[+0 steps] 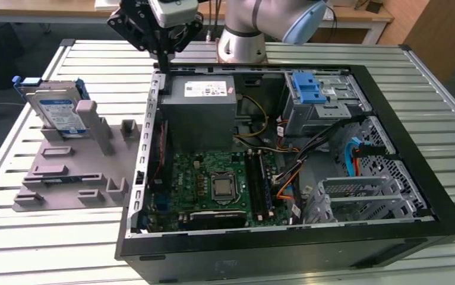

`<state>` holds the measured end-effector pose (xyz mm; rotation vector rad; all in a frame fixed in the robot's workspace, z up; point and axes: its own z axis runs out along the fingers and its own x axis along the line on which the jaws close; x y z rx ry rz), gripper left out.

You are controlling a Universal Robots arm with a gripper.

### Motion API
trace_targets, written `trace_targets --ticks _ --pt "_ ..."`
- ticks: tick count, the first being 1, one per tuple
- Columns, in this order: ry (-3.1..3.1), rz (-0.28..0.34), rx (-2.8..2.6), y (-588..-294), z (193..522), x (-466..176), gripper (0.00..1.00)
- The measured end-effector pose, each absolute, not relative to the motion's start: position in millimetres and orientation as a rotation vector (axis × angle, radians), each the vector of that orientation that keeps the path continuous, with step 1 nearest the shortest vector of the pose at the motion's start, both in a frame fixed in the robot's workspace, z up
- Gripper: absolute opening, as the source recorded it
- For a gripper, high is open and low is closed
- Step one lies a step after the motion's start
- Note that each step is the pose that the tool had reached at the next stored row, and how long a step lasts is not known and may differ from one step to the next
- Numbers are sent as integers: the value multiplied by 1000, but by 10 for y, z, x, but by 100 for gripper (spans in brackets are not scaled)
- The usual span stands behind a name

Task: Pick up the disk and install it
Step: 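Reach for the disk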

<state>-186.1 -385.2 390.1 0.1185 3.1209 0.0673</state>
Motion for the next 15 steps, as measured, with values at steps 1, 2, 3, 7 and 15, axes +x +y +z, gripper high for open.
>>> trace_targets --ticks 1,2,3,7,15 --pt "3121 67 119 -3846 3901 -1874 11" --pt "3121 67 119 -3838 3900 -1890 11" --pt "3121 67 119 -3829 3900 -1907 11" --pt "3123 67 119 -3769 3898 -1972 11" --pt "3145 66 120 -3724 3891 -2046 11"
